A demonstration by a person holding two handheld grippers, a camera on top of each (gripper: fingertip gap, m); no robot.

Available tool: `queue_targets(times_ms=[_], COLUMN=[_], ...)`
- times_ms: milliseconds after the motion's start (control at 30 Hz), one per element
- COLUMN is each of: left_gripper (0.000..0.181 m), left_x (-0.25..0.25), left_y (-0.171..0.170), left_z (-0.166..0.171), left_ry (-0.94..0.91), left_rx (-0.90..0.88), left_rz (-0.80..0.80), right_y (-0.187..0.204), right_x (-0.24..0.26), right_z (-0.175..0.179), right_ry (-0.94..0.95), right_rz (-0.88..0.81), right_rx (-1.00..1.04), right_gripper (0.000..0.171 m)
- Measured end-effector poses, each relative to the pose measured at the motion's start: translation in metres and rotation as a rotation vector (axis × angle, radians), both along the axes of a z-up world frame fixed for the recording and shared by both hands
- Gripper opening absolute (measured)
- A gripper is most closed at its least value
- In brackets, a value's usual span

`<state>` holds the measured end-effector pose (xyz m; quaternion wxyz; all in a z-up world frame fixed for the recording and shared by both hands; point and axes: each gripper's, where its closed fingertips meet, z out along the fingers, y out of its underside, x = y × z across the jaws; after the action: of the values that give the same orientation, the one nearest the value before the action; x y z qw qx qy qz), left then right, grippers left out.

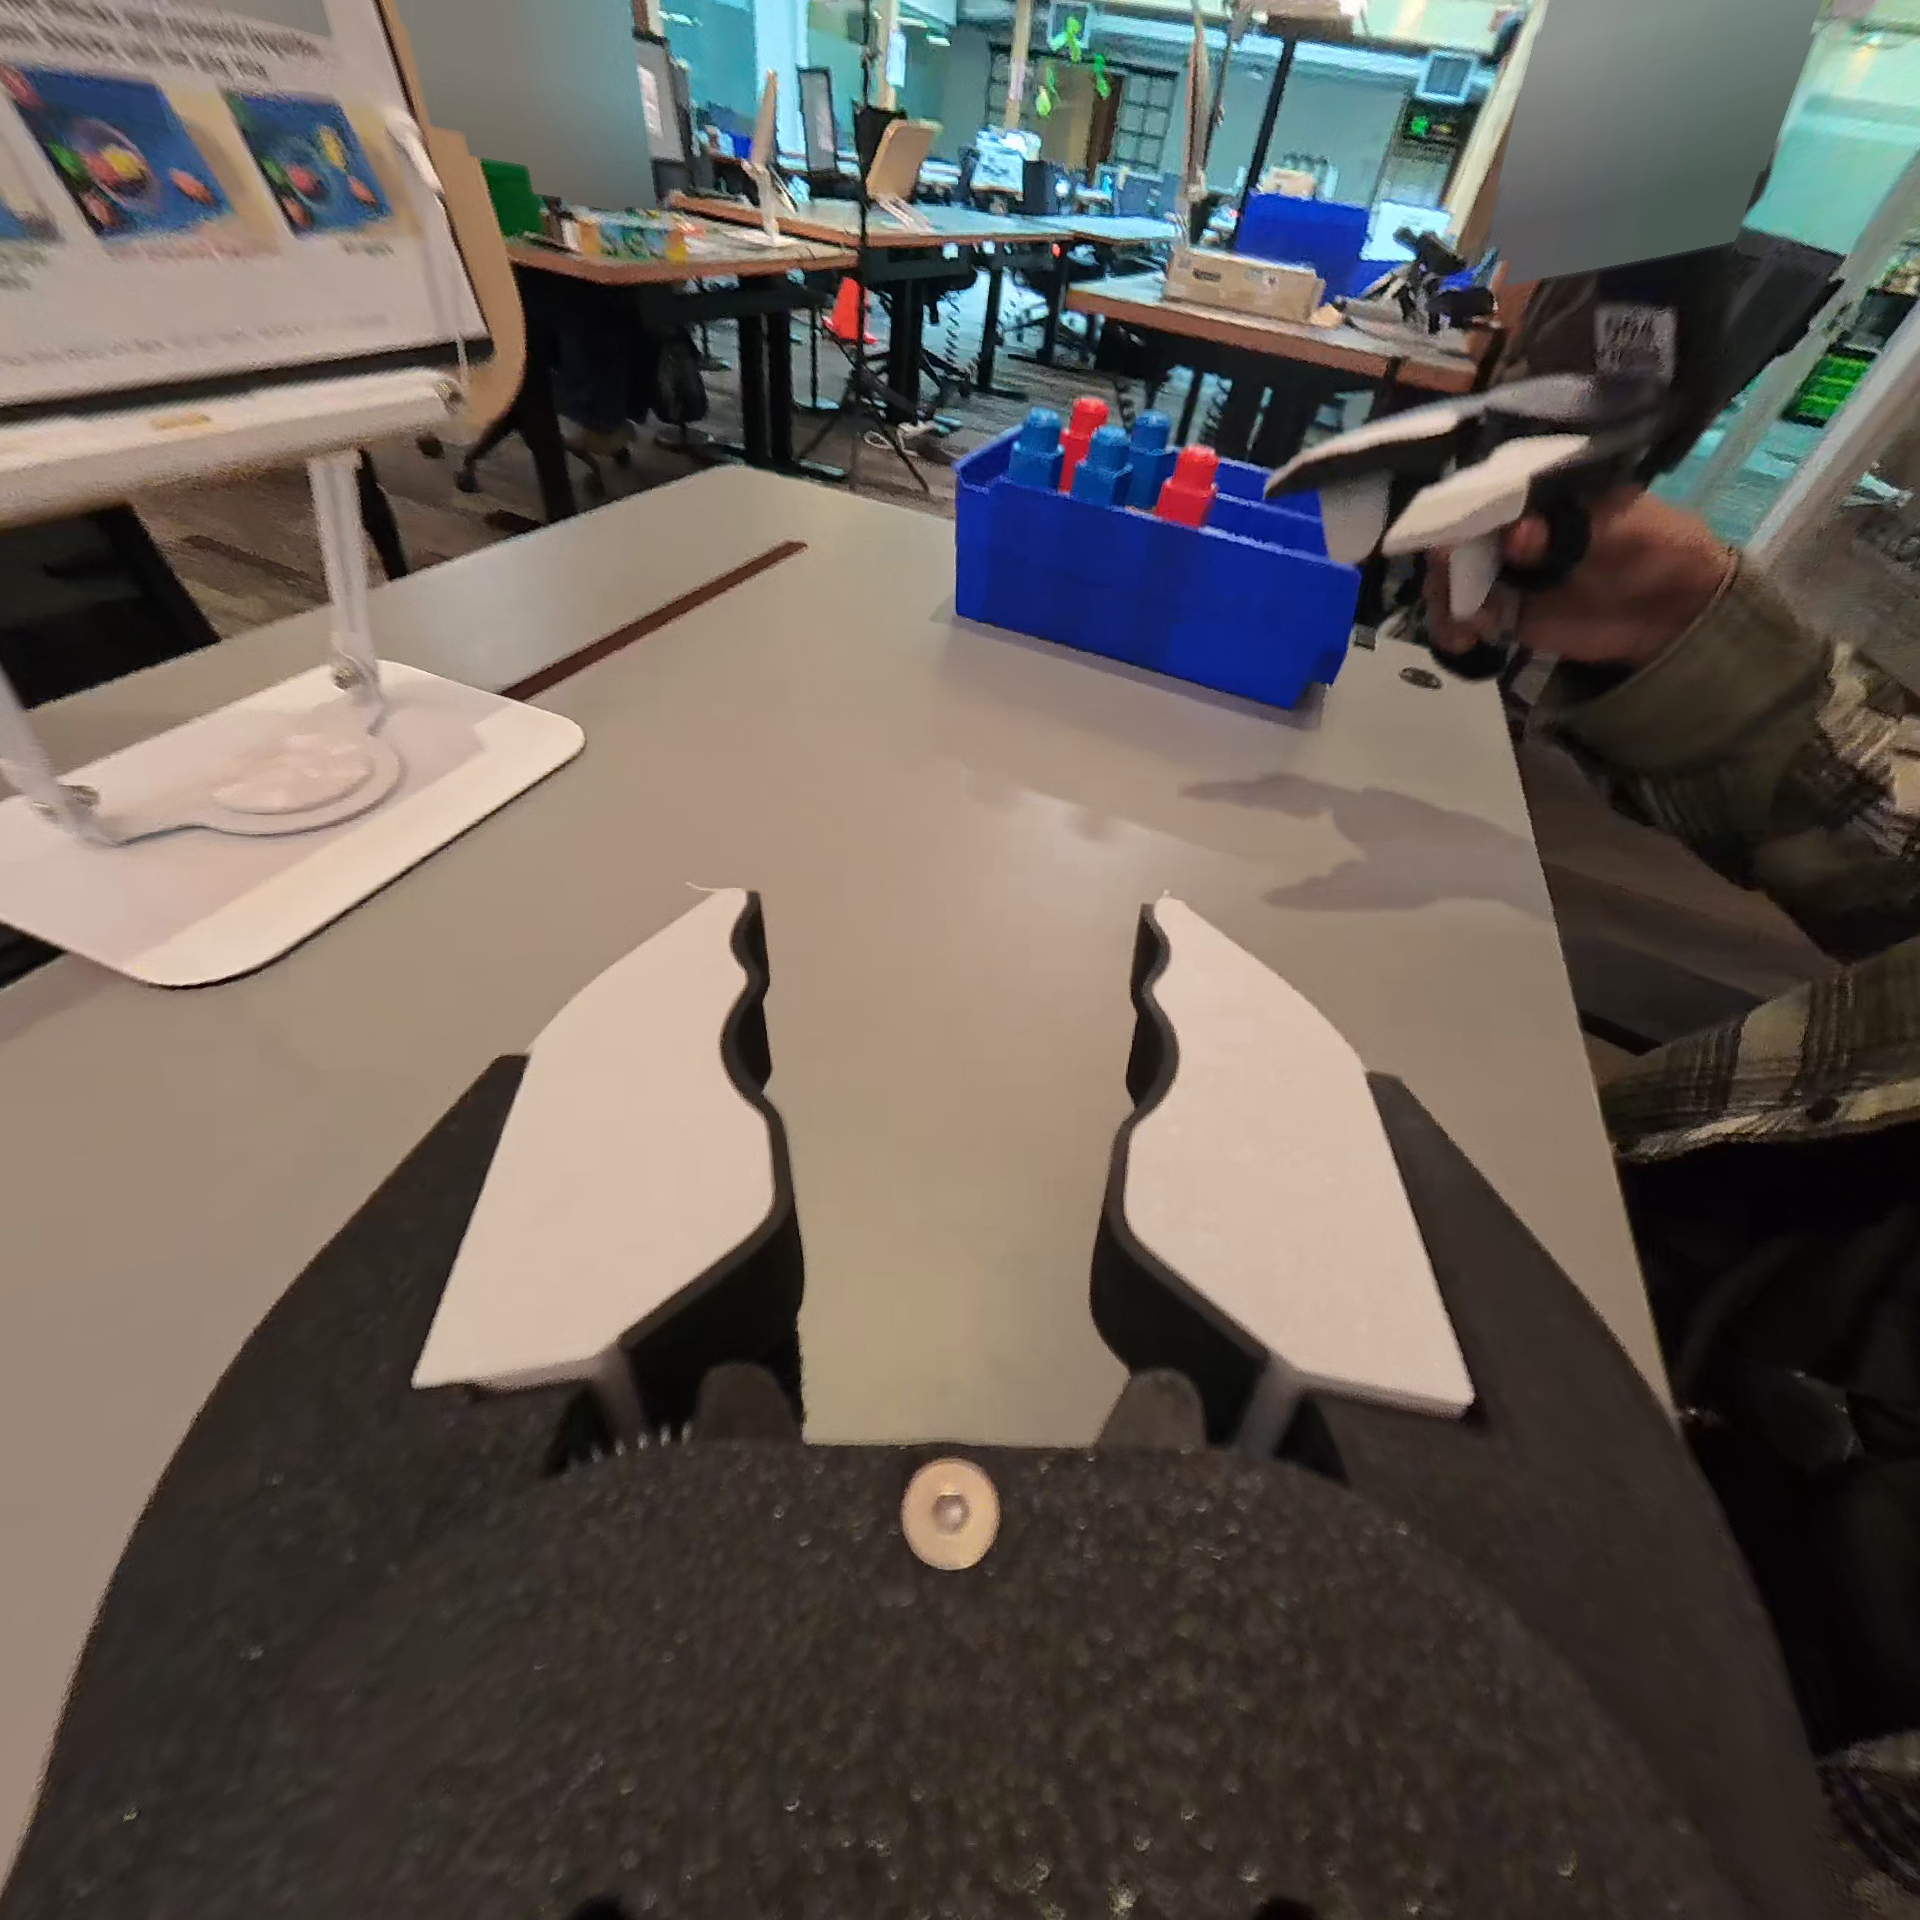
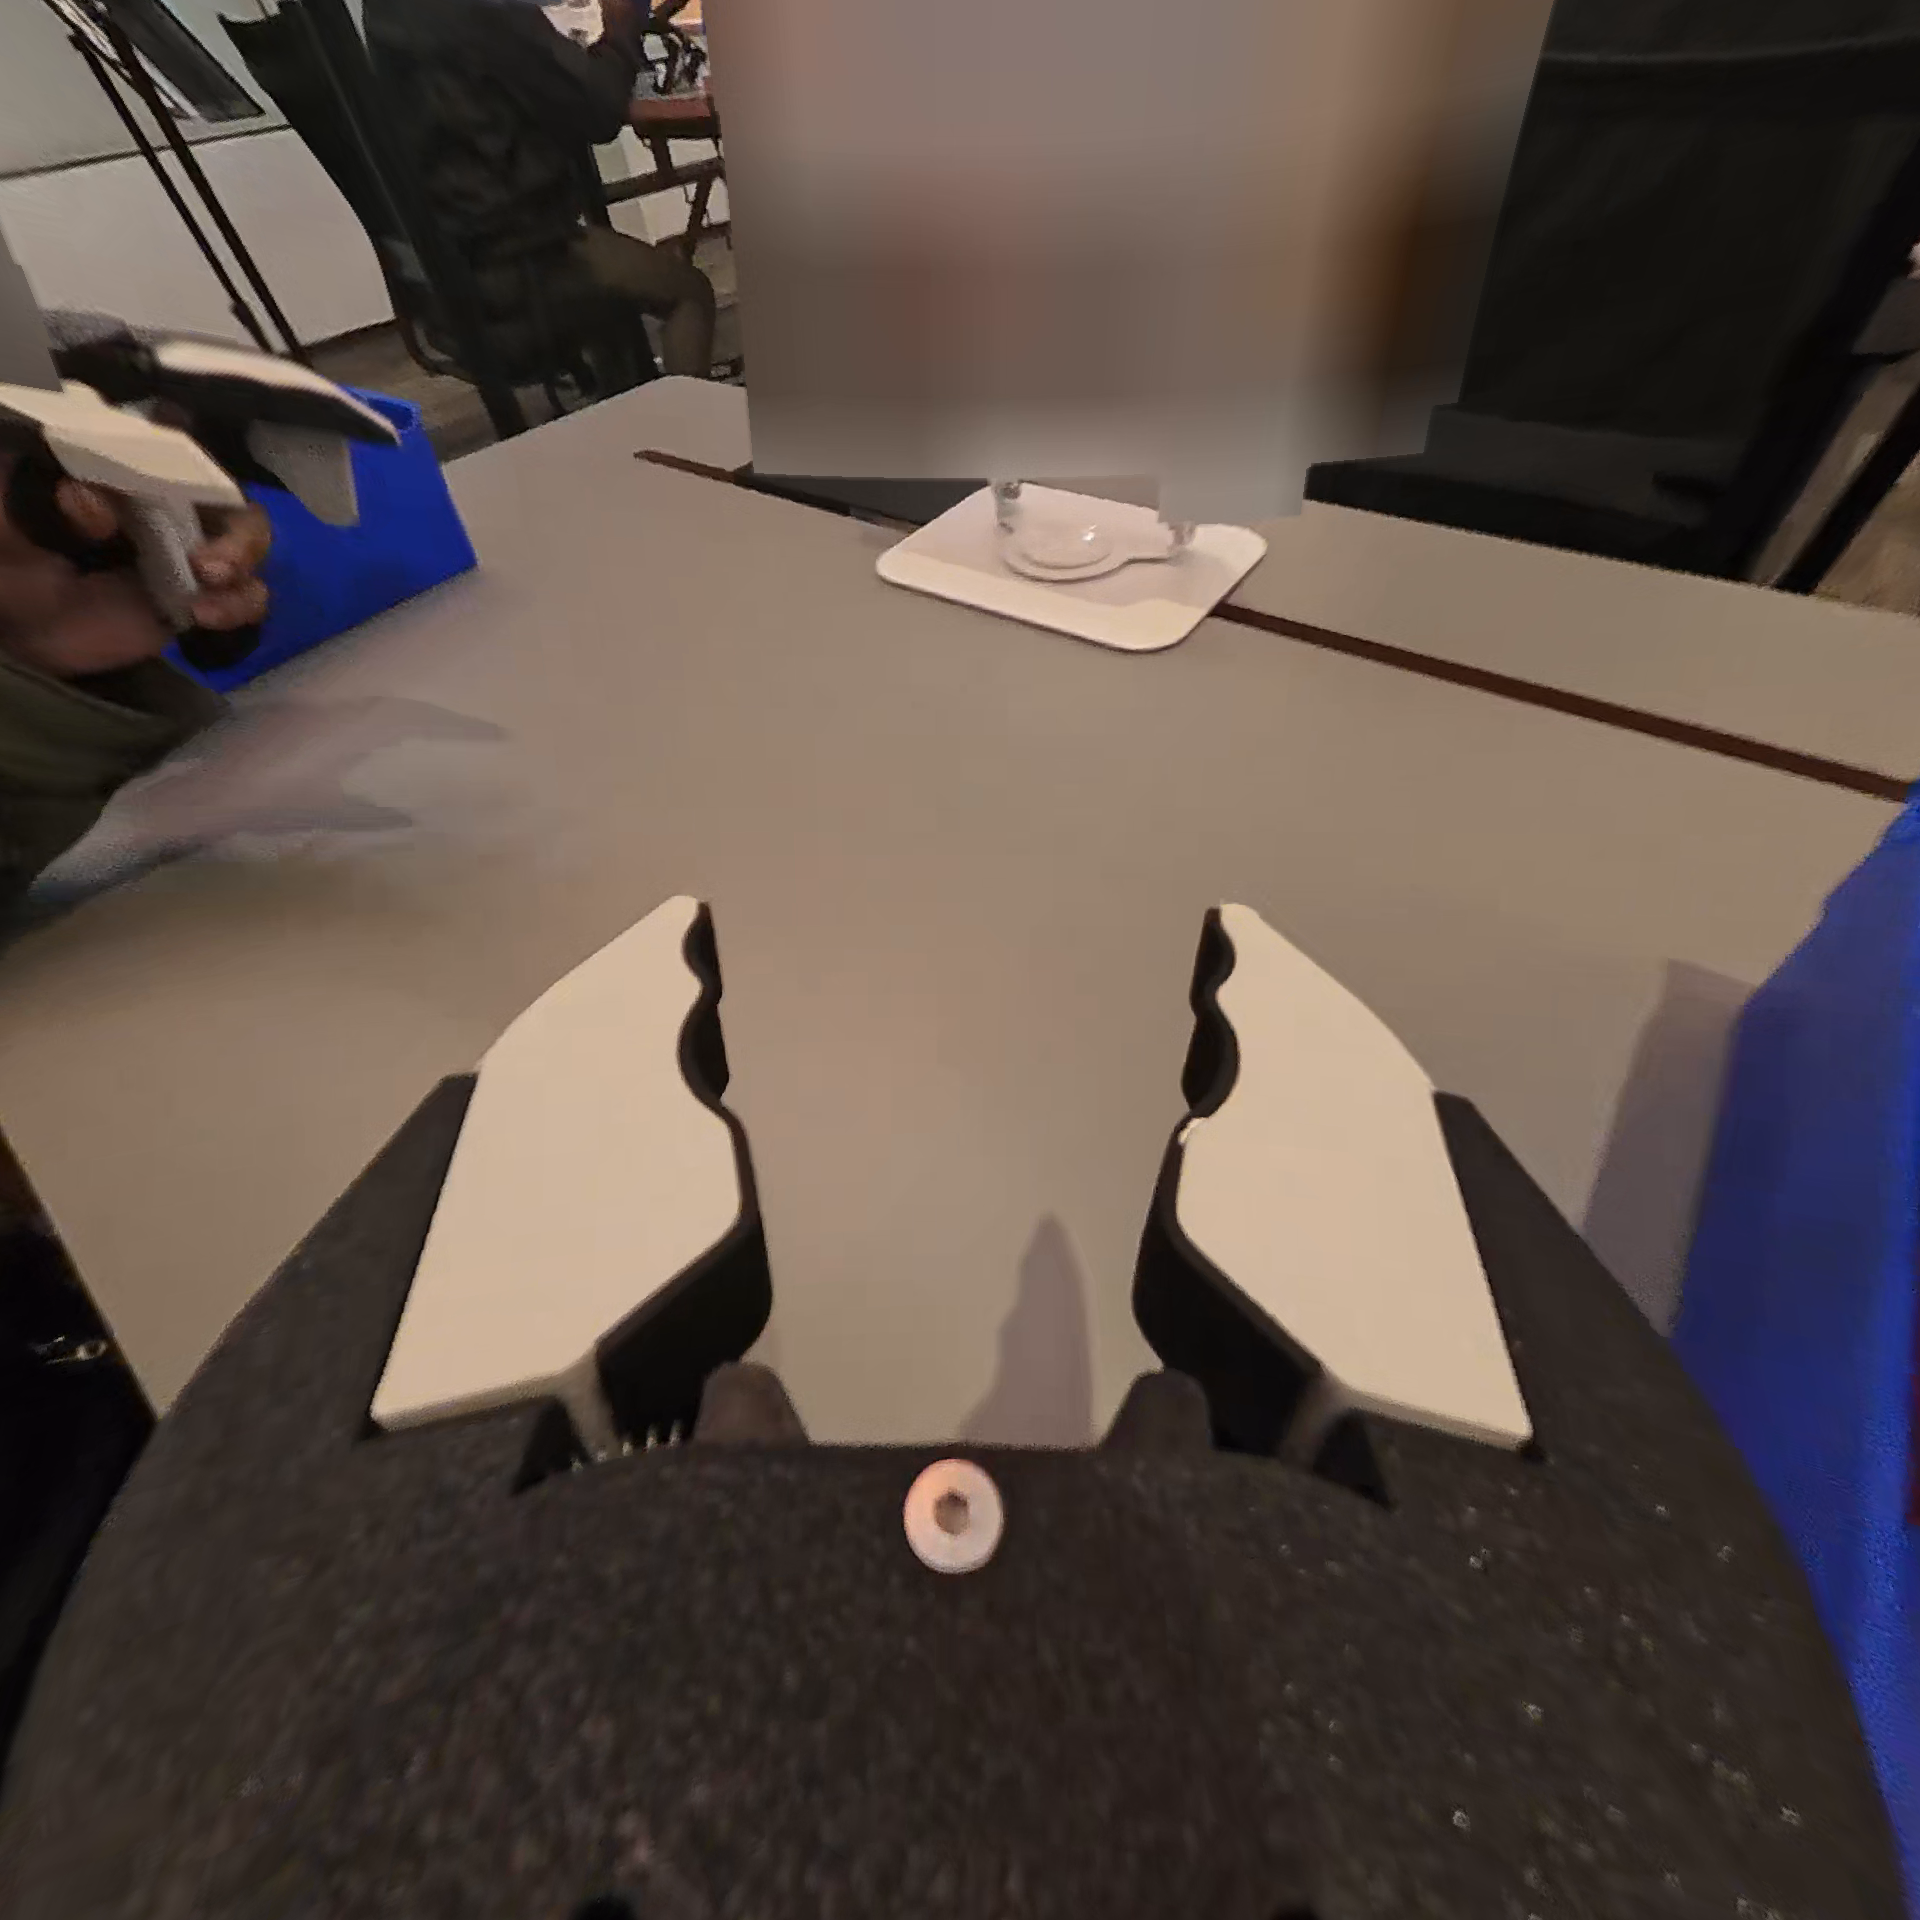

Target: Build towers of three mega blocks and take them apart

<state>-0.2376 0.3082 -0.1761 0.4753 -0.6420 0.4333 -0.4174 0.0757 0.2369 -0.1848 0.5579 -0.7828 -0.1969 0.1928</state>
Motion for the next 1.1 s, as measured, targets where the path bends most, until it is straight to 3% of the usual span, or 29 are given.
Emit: queue_targets(times_ms=[167,267,400,567,767,1100], left_gripper=[0.066,0.066,0.066,0.066,0.058,0.050], left_x=[-0.056,-0.125,-0.220,-0.295,-0.317,-0.306], left_y=[-0.023,-0.022,-0.011,-0.010,-0.013,0.007], left_z=[0.026,0.038,0.053,0.021,-0.041,-0.091], left_ry=[0.148,0.338,0.460,0.647,0.815,0.744], left_rx=[0.054,0.082,0.014,-0.122,-0.185,-0.252], left_rz=[0.099,0.245,0.412,0.431,0.346,0.276], right_y=[-0.011,-0.014,-0.014,-0.011,-0.006,-0.003], right_x=[-0.021,-0.027,-0.038,-0.058,-0.078,-0.094], right_z=[-0.025,-0.034,-0.038,-0.042,-0.037,-0.029], right_ry=[-0.014,-0.031,-0.009,-0.024,-0.076,-0.154], right_rz=[0.057,0.072,0.099,0.143,0.170,0.185], right_rx=[-0.058,-0.093,-0.117,-0.141,-0.152,-0.145], right_gripper=[0.086,0.084,0.082,0.081,0.083,0.086])
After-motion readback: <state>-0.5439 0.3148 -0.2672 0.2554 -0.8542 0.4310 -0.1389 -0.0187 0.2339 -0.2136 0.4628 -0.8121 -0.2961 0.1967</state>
